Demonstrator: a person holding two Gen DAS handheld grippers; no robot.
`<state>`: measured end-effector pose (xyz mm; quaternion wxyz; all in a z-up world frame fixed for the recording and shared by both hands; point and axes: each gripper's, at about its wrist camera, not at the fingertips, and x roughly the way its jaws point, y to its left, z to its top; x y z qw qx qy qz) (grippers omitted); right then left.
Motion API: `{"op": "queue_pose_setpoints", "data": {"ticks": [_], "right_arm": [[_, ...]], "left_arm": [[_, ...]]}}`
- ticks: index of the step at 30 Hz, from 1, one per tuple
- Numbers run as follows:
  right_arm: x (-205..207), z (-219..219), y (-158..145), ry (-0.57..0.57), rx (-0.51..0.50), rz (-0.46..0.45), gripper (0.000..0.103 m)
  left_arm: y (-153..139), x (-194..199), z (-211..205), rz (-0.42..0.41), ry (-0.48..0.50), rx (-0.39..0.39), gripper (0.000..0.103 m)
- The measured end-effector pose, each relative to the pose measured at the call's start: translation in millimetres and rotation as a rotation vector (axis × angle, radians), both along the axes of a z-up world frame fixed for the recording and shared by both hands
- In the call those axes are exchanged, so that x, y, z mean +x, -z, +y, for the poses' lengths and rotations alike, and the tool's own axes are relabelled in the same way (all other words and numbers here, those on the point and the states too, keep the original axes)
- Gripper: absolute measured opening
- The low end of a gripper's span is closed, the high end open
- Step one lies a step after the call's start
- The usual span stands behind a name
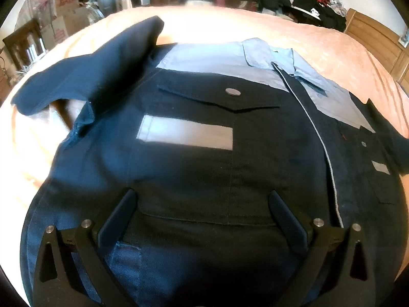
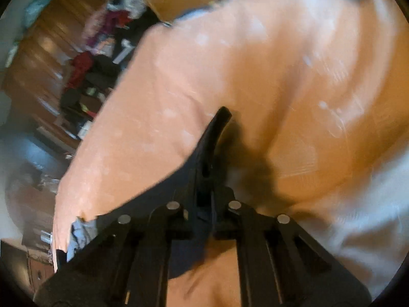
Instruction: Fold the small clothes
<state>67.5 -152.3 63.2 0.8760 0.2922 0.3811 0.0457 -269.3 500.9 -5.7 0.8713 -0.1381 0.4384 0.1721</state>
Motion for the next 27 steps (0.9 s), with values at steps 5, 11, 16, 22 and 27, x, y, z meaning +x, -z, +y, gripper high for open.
{"op": "queue_pose_setpoints", "data": {"ticks": [5,11,16,22,27], "right_arm": [[-33,85,-54,-0.168,0.006,-0.152,0.005],[-52,271,-86,-0.491,0.119,-0.229,0.005],[-52,450,-61,-0.713,0.220,-0.165,0.005],[-66,598,-22,-0.867,0.267,-0.071,0.005],[-72,672,8,-0.947,0.244,0.003,0.006]], "left_arm": [[-4,-3,3,-0.017,0.004,-0.017,0.103],[-34,-24,17,-0.143,-0.034,-0.131,0.095],[-70,-47,38,-0.238,-0.040,-0.123,0.095],[-91,-73,79,-0.271,-0.072,-0.117,0.095],[-83,-91,110,-0.256,-0.127,-0.137,0.095]]}}
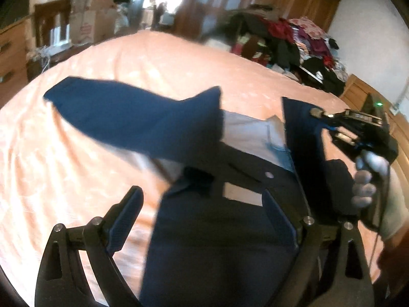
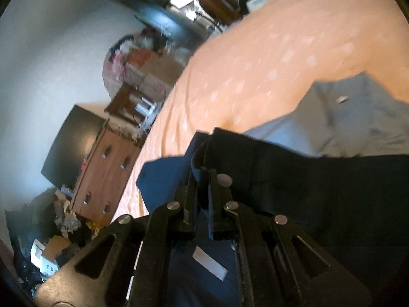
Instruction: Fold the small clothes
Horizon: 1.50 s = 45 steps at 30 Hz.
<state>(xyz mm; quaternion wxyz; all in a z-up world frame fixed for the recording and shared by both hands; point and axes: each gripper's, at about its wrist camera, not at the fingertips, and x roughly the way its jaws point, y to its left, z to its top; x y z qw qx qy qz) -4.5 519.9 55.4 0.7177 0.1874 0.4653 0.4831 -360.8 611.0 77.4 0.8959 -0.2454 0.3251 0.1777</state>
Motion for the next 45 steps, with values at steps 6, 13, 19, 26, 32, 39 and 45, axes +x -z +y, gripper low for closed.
{"op": "queue_pose_setpoints", "data": {"ticks": [6,13,19,26,32,39,45], "right_arm": [[-5,19,11,-0.082,-0.035,-0.001,0.034],[-21,-111,-17,0.046,-0.012,-0.154,0.065],[-27,-266,31,0.275,-0.185,-0.116,0.060],[-37,-312,89,0.306,-0.255,-0.015,0.053],[-41,-311,95,0.366,-0.176,-0.028,0.064],[-44,-315,100,0.375,-0.150,-0.033,0.064],[-45,-317,103,0.378,-0.153,-0.045,0.064]], "left_arm": [[11,5,6,0.011,-0.004,-0.028,0.095],[0,39,-17,-0.026,0.114,-0.027,0.095],[12,67,-23,-0.034,0.169,-0.111,0.087],[32,37,34,-0.026,-0.013,-0.183,0.086],[51,-39,150,-0.029,-0.345,-0.225,0.095],[75,-12,223,-0.024,-0.355,-0.264,0.101],[78,29,267,-0.002,-0.379,-0.188,0.076]]}}
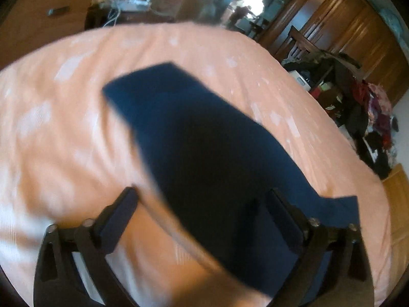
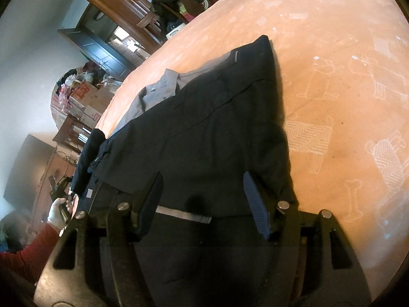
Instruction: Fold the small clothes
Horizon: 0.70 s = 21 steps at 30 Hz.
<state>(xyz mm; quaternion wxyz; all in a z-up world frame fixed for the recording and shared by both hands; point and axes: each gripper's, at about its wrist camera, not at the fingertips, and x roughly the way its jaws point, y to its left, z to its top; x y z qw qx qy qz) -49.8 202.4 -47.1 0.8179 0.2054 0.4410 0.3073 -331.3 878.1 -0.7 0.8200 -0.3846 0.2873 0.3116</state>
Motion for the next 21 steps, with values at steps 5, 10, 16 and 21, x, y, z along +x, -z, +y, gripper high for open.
{"op": "queue_pose_setpoints", "data": {"ticks": [5,10,16,21], "right_arm": [[-1,-1,0,0.001,-0.005,-0.003,0.064],[-3,-2,-4,0.004,-0.013,0.000,0.064],[-38,-16,-41,0.000,-0.060,-0.010,0.068],[-40,22,-66,-0.099,-0.007,-0.025,0.068]], "left_arm": [[-43,38,-26,-0.027,0.116,0.120,0.001],[-132,94,-195,-0.292,0.564,0.238,0.027],[-110,94,-330,-0.312,0.925,0.175,0.059],[-32,46,-269,-0.184,0.690,0.036,0.057]]}}
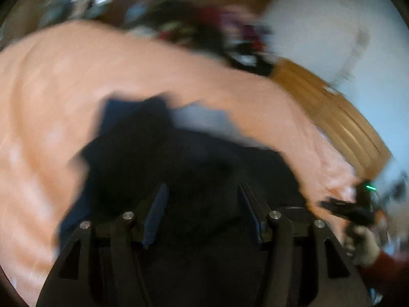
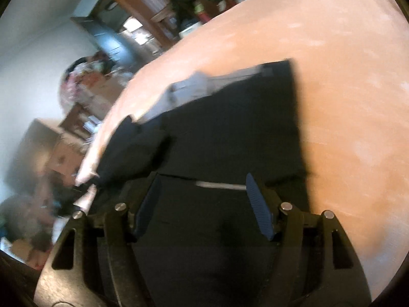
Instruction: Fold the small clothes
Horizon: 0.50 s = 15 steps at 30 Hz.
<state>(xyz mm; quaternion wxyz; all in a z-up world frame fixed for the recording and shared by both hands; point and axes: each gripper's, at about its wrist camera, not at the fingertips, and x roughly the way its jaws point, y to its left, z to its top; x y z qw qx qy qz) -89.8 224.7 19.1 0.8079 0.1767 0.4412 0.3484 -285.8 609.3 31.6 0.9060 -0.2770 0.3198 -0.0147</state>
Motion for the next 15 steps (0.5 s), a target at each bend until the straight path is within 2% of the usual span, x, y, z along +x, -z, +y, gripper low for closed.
{"op": "queue_pose_setpoints", "data": {"ticks": [1,2,3,4,6,7,9,11,13,15], "right_arm": [[5,13,-1,-0.024,0.017,0.002,0.068],[13,35,-1,-0.067,0.045,0.009,0.068],[21,52,1,-0.106,0.078,0.034,0.068],[30,72,5,-0.148,0.123,0.076,0.068],[50,119,21,-0.234,0.169,0.181,0.068],[53,133,26,-0.252,0.152,0.199,0.068],[60,164,34,-0.264,0.041,0.176,0.068],[64,184,25,-0.242,-0.045,0.112,0.068],[60,194,7,-0.251,-0.044,0.037,0.068],[58,204,-1,-0.279,-0.077,0.013,0.070]], "left_arm": [[15,-11,12,0.026,-0.050,-0.020,0.057],[30,-20,30,0.032,-0.093,-0.092,0.056],[42,-25,43,0.014,-0.118,-0.179,0.051],[48,-29,55,-0.005,-0.150,-0.250,0.050],[52,-30,56,-0.023,-0.165,-0.276,0.050],[54,-30,55,-0.022,-0.162,-0.275,0.050],[55,-32,55,-0.035,-0.157,-0.276,0.051],[59,-31,57,-0.046,-0.156,-0.291,0.051],[58,-26,55,-0.051,-0.158,-0.299,0.051],[59,-25,50,-0.051,-0.156,-0.305,0.051]]}}
